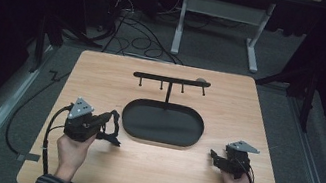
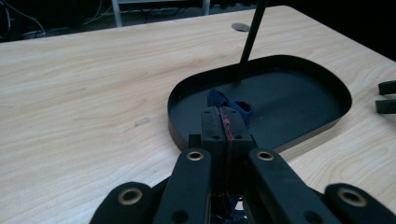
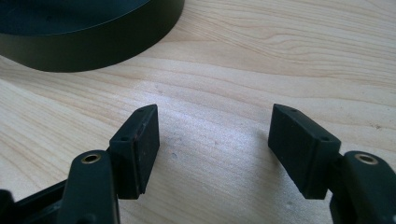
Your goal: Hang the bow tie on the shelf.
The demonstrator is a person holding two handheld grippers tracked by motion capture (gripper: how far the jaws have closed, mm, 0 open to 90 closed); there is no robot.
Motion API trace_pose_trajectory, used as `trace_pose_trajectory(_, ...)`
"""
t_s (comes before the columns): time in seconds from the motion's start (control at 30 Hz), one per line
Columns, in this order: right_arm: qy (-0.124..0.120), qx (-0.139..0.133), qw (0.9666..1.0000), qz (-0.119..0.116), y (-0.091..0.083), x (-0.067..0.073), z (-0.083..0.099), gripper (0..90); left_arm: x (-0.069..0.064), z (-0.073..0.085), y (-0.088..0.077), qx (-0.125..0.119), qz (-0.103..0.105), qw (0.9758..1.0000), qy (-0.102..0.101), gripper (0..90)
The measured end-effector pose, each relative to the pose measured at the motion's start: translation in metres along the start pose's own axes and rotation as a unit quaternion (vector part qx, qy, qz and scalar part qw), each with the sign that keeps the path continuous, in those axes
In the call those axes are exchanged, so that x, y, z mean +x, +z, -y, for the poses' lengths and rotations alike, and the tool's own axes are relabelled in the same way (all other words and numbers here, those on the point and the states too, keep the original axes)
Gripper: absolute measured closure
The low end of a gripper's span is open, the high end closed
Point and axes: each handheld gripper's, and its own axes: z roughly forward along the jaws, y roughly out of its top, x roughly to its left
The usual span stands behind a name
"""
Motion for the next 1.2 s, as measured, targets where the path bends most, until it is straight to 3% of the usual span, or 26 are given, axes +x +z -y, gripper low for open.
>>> trace_pose_trajectory(0.73,-0.002,0.0,1.0,0.0,0.0,0.0,0.0,35.4,-0.015,-0.044,0.009,-0.015,0.03,0.9989,0.034,89.8)
trace_pose_trajectory(0.97,-0.001,0.001,1.0,0.001,0.0,0.0,0.0,35.4,-0.015,-0.053,0.014,-0.006,0.046,0.9987,0.021,89.7)
trace_pose_trajectory(1.2,0.0,0.0,1.0,0.001,0.0,0.0,0.0,35.3,-0.015,-0.067,0.016,-0.007,0.046,0.9986,0.024,89.8)
